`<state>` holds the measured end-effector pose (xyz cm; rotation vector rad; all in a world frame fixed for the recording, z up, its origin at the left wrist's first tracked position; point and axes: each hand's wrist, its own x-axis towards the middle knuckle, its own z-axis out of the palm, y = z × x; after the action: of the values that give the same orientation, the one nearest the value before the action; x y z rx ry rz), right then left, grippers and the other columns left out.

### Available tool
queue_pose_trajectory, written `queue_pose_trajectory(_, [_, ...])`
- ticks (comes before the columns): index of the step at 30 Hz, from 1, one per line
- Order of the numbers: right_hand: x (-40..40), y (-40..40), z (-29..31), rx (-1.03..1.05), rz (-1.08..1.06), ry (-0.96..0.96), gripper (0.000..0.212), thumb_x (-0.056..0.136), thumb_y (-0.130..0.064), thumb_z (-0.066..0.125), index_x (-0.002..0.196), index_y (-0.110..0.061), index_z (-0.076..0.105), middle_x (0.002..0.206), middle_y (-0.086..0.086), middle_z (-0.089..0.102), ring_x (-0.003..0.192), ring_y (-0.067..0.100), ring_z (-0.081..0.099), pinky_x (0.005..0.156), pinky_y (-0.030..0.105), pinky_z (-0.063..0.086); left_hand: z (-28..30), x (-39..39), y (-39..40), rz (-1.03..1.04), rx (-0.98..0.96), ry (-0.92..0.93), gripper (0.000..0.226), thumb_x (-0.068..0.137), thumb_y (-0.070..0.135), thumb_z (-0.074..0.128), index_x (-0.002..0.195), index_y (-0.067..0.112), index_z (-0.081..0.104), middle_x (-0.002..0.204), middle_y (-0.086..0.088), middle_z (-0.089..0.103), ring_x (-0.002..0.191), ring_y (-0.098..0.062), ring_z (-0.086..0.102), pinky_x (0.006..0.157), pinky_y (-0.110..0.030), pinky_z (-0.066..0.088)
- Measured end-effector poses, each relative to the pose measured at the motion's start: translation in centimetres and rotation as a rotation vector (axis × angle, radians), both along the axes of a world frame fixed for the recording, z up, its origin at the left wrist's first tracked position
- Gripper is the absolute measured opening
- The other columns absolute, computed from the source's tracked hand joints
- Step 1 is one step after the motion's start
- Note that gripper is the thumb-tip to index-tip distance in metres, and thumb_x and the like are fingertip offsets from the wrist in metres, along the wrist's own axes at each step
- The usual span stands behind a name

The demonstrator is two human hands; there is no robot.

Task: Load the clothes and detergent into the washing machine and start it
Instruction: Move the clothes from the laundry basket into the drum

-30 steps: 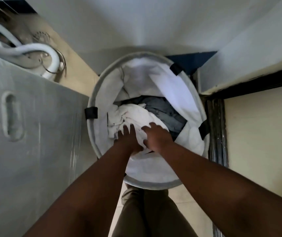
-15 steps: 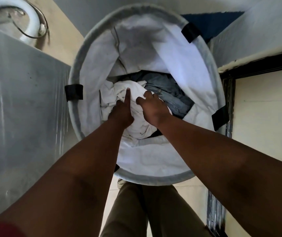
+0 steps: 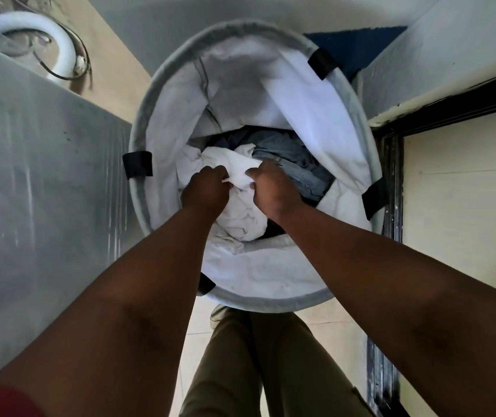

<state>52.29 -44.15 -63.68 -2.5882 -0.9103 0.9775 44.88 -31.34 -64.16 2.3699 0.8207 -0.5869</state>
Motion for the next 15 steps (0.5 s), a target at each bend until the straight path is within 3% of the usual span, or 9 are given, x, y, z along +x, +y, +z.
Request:
queue_pose_trajectory(5, [-0.3, 0.1, 4.2, 0.076, -0.117, -0.012, 0.03, 0.089, -0.004, 0.052, 0.117, -0.003, 0.062, 0.116, 0.021, 0.051, 0.108, 0.036, 0.052, 0.086, 0.04, 0.044, 4.1, -0.7, 0.3, -0.023, 0.05, -0.065, 0.025, 0.092, 0.022, 0.054, 0.114, 0.011, 0.059, 0.12, -0.018, 0.05, 0.101, -0.039, 0.055, 0.079, -0.041, 0.048])
queue_pose_trajectory(8, [-0.8, 0.1, 8.0, 0.106, -0.095, -0.034, 0.032, 0.089, -0.009, 0.051, 0.12, -0.005, 0.058, 0.121, 0.019, 0.048, 0.107, 0.034, 0.053, 0.082, 0.038, 0.043, 7.5, -1.4, 0.3, 0.04, -0.04, -0.168, 0.024, 0.091, 0.014, 0.053, 0.113, 0.005, 0.057, 0.122, -0.018, 0.051, 0.101, -0.038, 0.057, 0.082, -0.039, 0.046])
queue_pose_trajectory(10, [-1.3, 0.0, 10.8, 0.114, -0.088, -0.026, 0.034, 0.091, -0.008, 0.049, 0.124, -0.009, 0.056, 0.127, 0.016, 0.046, 0.108, 0.033, 0.055, 0.08, 0.036, 0.042, 10.6, -1.7, 0.2, 0.105, -0.119, -0.207, 0.02, 0.092, 0.01, 0.049, 0.11, 0.003, 0.054, 0.113, -0.018, 0.058, 0.099, -0.032, 0.058, 0.077, -0.032, 0.04])
queue_pose_trajectory(13, [-1.9, -0.3, 14.6, 0.14, -0.048, -0.04, 0.041, 0.095, -0.019, 0.051, 0.136, -0.014, 0.047, 0.145, 0.015, 0.036, 0.12, 0.035, 0.052, 0.088, 0.041, 0.044, 15.6, -2.0, -0.2, 0.241, -0.235, -0.261, 0.014, 0.094, 0.009, 0.045, 0.107, 0.005, 0.049, 0.094, -0.017, 0.061, 0.088, -0.03, 0.059, 0.067, -0.027, 0.034])
queue_pose_trajectory(15, [-2.3, -0.7, 17.6, 0.136, -0.019, 0.003, 0.066, 0.093, -0.036, 0.056, 0.149, -0.019, 0.026, 0.157, 0.016, 0.018, 0.134, 0.036, 0.039, 0.1, 0.045, 0.042, 19.1, -2.3, 0.0, 0.28, -0.273, -0.314, 0.005, 0.094, 0.007, 0.045, 0.099, 0.008, 0.045, 0.082, -0.017, 0.058, 0.08, -0.032, 0.058, 0.061, -0.029, 0.029])
